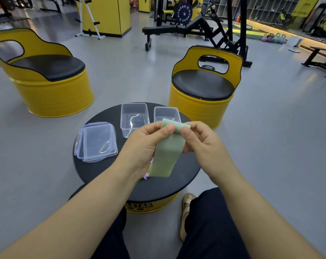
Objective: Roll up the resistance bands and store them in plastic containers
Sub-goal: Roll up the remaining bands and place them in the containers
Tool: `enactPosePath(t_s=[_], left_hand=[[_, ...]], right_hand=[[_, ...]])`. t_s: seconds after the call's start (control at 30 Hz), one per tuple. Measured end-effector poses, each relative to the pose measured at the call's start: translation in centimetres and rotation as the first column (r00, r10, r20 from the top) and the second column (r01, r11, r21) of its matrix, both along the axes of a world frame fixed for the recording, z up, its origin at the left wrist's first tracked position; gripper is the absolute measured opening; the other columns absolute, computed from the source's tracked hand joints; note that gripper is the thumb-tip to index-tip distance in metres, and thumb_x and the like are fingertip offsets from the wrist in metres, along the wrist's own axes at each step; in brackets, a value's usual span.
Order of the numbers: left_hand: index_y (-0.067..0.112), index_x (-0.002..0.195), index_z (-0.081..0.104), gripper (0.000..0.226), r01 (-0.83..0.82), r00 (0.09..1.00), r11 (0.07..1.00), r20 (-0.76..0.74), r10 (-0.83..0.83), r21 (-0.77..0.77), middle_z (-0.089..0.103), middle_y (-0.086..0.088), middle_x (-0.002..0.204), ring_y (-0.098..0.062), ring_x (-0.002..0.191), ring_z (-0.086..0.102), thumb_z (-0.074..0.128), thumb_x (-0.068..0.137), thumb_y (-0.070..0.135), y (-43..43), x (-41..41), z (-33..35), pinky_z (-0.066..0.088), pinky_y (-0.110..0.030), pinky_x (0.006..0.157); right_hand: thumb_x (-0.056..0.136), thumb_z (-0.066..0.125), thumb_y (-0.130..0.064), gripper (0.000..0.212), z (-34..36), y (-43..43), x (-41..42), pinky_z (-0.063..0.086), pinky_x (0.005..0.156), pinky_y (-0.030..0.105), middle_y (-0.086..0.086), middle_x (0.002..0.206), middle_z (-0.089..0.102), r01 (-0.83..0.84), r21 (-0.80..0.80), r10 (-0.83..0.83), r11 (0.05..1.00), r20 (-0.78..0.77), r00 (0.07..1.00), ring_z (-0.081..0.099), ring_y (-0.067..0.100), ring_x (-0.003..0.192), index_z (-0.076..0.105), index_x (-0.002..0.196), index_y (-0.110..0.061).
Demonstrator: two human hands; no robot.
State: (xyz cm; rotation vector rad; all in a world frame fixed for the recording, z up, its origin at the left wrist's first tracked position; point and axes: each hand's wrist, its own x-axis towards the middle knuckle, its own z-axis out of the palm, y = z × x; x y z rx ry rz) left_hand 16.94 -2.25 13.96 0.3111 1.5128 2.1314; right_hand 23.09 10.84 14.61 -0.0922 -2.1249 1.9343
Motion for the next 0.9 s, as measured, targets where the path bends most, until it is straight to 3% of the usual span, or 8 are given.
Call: enactPosePath(t_s=[0.1, 0.17, 0.3, 0.47, 0.53, 0.7, 0.9], left_hand=[[0.007, 0.097, 0.069, 0.036, -0.016, 1.0, 0.999, -0.026, 0.017, 0.039, 0.071, -0.008, 0.087, -0.018, 0.078, 0.067, 0.069, 0.066, 0.024, 0.0, 0.2, 0.0, 0.056, -0.029, 0.068], [0.009, 0.096, 0.068, 0.033, -0.017, 0.999, 0.999, -0.05, 0.019, 0.048, 0.071, -0.005, 0.084, -0.015, 0.075, 0.067, 0.069, 0.065, 0.021, -0.1, 0.2, -0.1, 0.054, -0.024, 0.066], [0.012, 0.091, 0.067, 0.028, -0.027, 0.997, 0.995, -0.072, 0.034, 0.096, 0.073, -0.002, 0.082, -0.015, 0.073, 0.068, 0.068, 0.064, 0.016, -0.1, 0.1, -0.3, 0.055, -0.024, 0.069], [0.012, 0.091, 0.066, 0.027, -0.015, 0.993, 0.995, -0.115, 0.026, 0.094, 0.074, -0.003, 0.085, -0.017, 0.076, 0.069, 0.069, 0.064, 0.015, -0.2, 0.3, -0.3, 0.057, -0.027, 0.069], [0.013, 0.092, 0.066, 0.025, -0.024, 0.987, 0.996, -0.155, 0.036, 0.081, 0.074, -0.003, 0.086, -0.016, 0.079, 0.07, 0.069, 0.067, 0.012, -0.2, 0.4, -0.2, 0.057, -0.027, 0.071], [0.015, 0.093, 0.067, 0.024, -0.027, 0.969, 0.999, -0.243, 0.036, 0.038, 0.074, -0.001, 0.088, -0.016, 0.086, 0.069, 0.065, 0.078, -0.004, -0.4, 0.4, -0.1, 0.056, -0.028, 0.079], [0.016, 0.096, 0.067, 0.025, -0.012, 0.967, 0.999, -0.256, 0.004, -0.031, 0.073, -0.005, 0.093, -0.018, 0.089, 0.07, 0.067, 0.079, -0.003, -0.5, 0.3, -0.1, 0.056, -0.03, 0.081]], right_hand=[[0.075, 0.069, -0.033, 0.025, -0.5, -0.2, -0.2, 0.054, 0.076, 0.038, 0.013, 0.081, 0.07, 0.106, 0.049, -0.104, 0.993, -0.041, 0.994, 0.067, 0.025, 0.077, 0.062, 0.092, -0.016], [0.08, 0.071, -0.017, 0.015, -0.5, 0.1, -0.3, 0.055, 0.08, 0.037, 0.012, 0.082, 0.072, 0.114, 0.052, -0.111, 0.992, -0.059, 0.992, 0.069, 0.023, 0.081, 0.064, 0.092, -0.017], [0.082, 0.066, -0.005, 0.018, 0.2, 0.6, -0.1, 0.056, 0.075, 0.023, 0.007, 0.08, 0.072, 0.026, 0.012, -0.025, 1.0, -0.046, 0.999, 0.069, 0.011, 0.077, 0.065, 0.095, -0.017], [0.084, 0.063, -0.006, 0.024, 0.6, 1.3, 0.2, 0.054, 0.083, 0.03, 0.028, 0.097, 0.066, -0.037, 0.051, 0.038, 0.998, -0.01, 0.999, 0.067, 0.016, 0.084, 0.065, 0.105, -0.017], [0.082, 0.063, -0.012, 0.025, 0.6, 1.3, 0.3, 0.055, 0.085, 0.031, 0.026, 0.097, 0.067, -0.048, 0.031, 0.048, 0.998, -0.009, 0.999, 0.067, 0.015, 0.086, 0.064, 0.106, -0.021], [0.074, 0.059, -0.033, 0.031, 0.4, 1.1, 0.6, 0.056, 0.076, 0.025, -0.003, 0.084, 0.072, -0.03, -0.063, 0.029, 0.998, -0.016, 0.999, 0.068, 0.009, 0.081, 0.065, 0.102, -0.022], [0.075, 0.062, -0.025, 0.023, 0.4, 1.2, 0.6, 0.051, 0.07, 0.015, -0.013, 0.073, 0.069, 0.006, -0.016, -0.007, 1.0, -0.06, 0.998, 0.065, 0.0, 0.075, 0.066, 0.096, -0.02]])
